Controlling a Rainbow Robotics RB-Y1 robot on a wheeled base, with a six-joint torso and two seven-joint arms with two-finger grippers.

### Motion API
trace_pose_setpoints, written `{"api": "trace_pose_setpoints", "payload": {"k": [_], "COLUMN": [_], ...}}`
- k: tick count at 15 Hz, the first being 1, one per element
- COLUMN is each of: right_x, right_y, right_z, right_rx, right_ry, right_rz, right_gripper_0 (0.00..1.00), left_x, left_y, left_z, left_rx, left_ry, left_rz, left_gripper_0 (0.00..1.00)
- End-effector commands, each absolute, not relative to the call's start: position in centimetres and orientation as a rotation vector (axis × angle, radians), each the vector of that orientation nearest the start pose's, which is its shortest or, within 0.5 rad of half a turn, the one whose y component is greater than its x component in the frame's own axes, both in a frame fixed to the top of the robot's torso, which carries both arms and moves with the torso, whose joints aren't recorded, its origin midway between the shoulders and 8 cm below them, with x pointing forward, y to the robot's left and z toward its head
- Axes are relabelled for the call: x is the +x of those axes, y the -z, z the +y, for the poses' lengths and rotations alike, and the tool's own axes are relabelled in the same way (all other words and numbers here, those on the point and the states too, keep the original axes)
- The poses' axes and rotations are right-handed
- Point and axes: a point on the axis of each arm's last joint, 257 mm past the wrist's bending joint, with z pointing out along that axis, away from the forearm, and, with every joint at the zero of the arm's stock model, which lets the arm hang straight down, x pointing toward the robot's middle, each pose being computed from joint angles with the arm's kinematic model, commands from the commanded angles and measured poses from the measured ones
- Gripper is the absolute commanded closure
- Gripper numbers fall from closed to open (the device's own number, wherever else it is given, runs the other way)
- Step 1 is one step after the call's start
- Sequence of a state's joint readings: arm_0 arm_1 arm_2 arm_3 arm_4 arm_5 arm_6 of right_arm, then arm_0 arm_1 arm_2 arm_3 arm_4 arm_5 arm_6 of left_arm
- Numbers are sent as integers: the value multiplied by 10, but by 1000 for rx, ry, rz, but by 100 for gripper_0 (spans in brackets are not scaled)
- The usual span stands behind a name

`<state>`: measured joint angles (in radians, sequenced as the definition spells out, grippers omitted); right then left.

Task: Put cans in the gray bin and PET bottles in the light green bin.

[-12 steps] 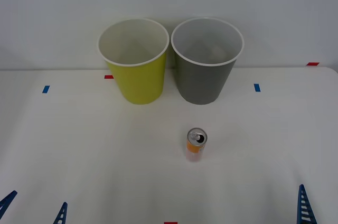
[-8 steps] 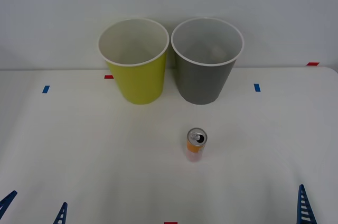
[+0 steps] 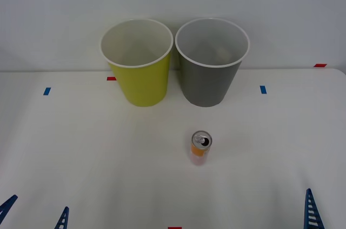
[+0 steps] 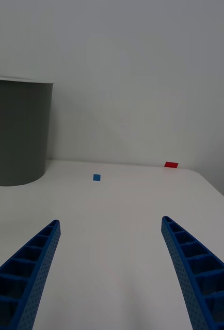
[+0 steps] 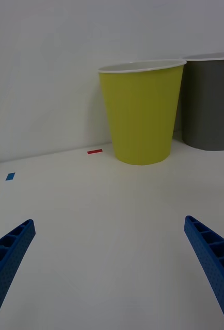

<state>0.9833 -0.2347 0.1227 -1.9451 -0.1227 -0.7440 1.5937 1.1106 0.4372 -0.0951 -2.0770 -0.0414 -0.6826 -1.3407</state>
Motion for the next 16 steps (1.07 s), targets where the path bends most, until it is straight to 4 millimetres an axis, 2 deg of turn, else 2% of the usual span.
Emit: {"api": "trace_pose_setpoints", "payload": {"k": [1,16], "right_x": [236,236], "right_y": [225,225], "right_z": [-305,-305], "right_rx": [-16,-16], "right_ry": [156,156], "right_rz": [1415,1415], "right_gripper_0": [36,35], "left_x": [211,211], "left_y": [219,219], "left_z": [279,279], "left_rx": [204,204], "left_ry": [46,46], "left_rz": [1534,1534], "left_gripper_0": [0,0]}}
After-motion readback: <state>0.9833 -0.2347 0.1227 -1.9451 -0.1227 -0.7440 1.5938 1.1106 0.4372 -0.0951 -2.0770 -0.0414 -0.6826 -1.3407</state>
